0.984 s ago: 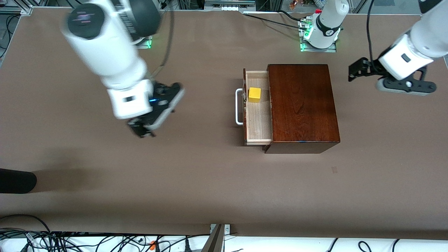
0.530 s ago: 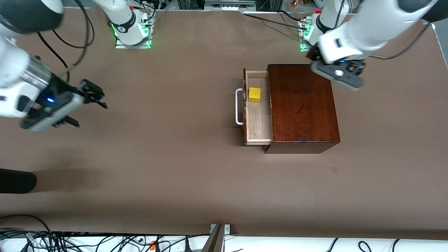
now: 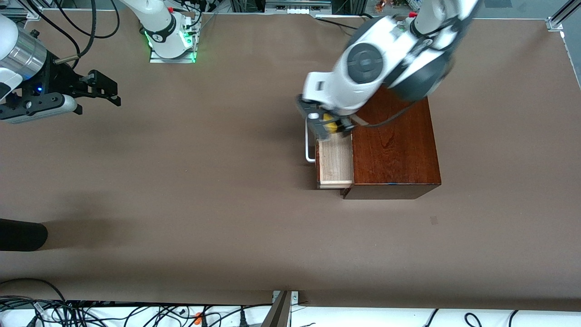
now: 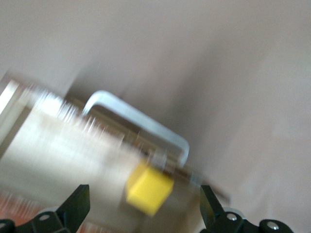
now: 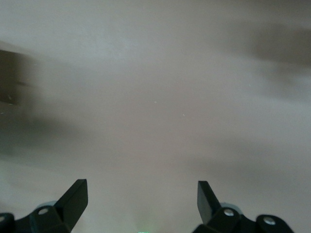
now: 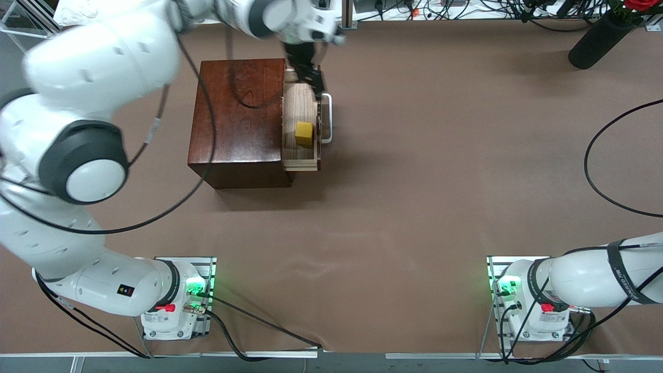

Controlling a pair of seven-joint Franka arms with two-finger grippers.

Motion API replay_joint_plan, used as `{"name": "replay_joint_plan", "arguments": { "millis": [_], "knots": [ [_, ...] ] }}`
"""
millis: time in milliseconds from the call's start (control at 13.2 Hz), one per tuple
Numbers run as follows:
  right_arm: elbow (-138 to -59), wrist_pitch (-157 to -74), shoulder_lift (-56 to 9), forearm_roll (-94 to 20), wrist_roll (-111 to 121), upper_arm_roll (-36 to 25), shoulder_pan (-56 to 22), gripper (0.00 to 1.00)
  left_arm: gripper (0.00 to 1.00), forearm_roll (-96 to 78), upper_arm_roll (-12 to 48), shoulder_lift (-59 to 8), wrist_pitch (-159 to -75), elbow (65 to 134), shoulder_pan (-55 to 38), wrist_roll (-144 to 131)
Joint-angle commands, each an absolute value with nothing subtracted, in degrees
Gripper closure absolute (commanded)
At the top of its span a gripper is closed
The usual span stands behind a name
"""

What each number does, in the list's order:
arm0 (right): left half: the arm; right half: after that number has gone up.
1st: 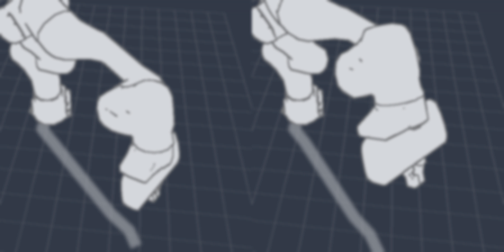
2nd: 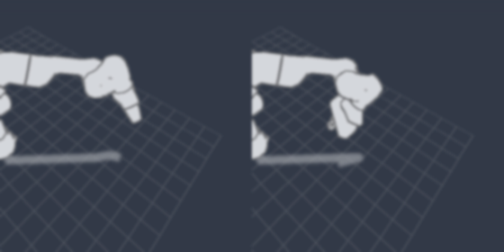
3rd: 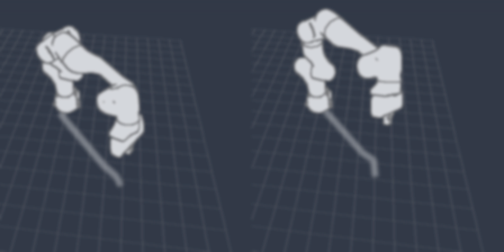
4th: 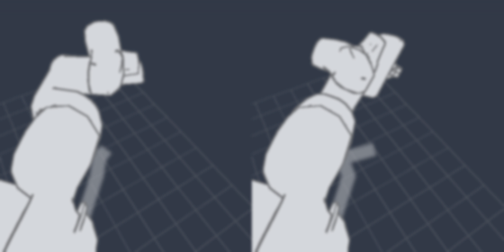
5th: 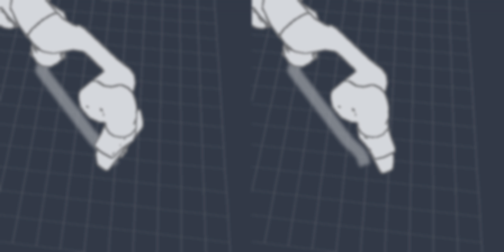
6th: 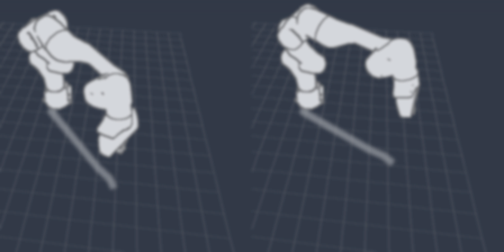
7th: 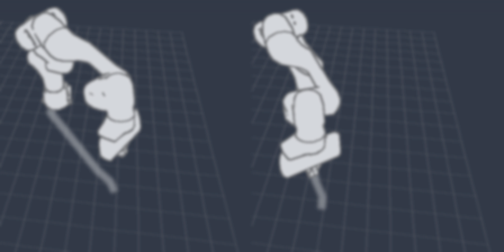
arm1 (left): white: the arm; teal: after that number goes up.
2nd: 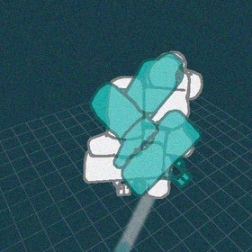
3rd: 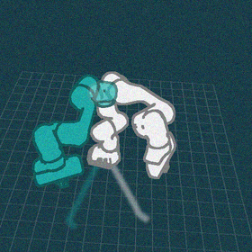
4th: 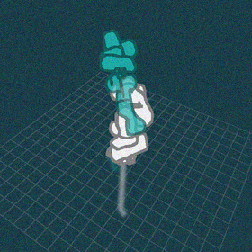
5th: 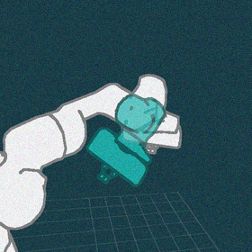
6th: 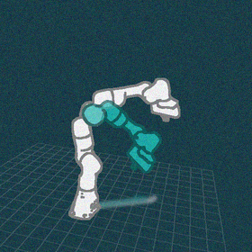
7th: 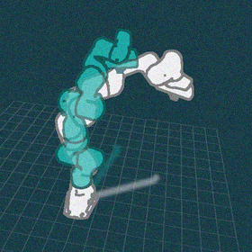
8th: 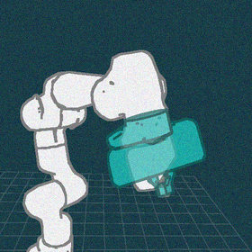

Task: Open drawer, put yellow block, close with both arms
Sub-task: 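Push the drawer into the wooden box with the left gripper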

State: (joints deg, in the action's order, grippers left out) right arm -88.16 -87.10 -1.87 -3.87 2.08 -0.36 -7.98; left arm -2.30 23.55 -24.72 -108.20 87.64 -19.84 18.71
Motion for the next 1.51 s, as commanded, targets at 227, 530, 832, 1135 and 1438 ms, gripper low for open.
{"name": "replay_joint_plan", "arguments": {
  "millis": [227, 530, 832, 1135, 1438],
  "knots": [
    [-89.56, -85.34, 0.61, 2.17, 0.09, -0.88, -8.53, 0.00, 0.00, 13.16, 23.47, -31.89, -121.18, 86.13, -29.18, 32.82],
    [-87.37, -82.55, 0.61, 3.16, -0.17, -1.31, -8.79, 0.00, 0.00, 13.89, 23.47, -33.48, -132.40, 94.89, -28.48, 35.95],
    [-86.57, -85.33, -1.14, 2.90, -0.18, -1.32, -8.53, 0.00, 0.00, 14.41, 23.47, -32.61, -137.31, 100.46, -25.67, 41.63],
    [-86.57, -86.22, -1.05, 2.81, -0.09, -1.32, -8.53, 0.00, 0.00, 14.41, 23.20, -29.80, -124.75, 99.93, -23.56, 43.24],
    [-86.57, -86.31, -1.14, 1.23, -0.18, -1.32, -8.53, 0.00, 0.00, 14.50, 22.94, -29.27, -113.32, 96.34, -23.03, 43.24]
  ]
}}
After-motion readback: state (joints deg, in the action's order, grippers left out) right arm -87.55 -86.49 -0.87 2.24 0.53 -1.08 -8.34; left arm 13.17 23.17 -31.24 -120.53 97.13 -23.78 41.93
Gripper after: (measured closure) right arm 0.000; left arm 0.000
